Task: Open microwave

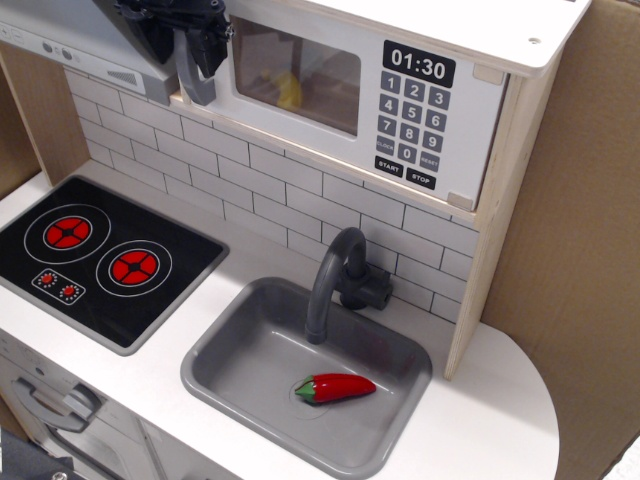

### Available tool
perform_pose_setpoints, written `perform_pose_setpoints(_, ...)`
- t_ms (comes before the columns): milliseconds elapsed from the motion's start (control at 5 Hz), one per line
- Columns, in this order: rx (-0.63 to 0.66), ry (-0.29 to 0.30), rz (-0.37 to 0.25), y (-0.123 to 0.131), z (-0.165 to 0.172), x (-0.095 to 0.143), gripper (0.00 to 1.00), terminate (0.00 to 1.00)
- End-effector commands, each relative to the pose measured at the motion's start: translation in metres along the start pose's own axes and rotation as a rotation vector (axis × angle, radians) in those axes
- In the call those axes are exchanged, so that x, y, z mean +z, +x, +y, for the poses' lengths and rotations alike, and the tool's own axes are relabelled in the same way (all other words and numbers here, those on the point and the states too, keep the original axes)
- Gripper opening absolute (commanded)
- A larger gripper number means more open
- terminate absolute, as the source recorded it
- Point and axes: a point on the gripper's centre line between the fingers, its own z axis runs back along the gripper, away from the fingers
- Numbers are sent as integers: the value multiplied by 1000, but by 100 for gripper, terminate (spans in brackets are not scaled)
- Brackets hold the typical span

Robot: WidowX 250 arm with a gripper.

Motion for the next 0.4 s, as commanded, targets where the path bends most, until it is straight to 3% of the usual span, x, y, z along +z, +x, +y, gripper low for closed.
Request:
perform_pose_setpoints(0, -79, -27, -107, 12, 8, 16, 0, 0)
perform_pose_setpoints(200, -121, -25, -98, -6, 6, 18, 0, 0)
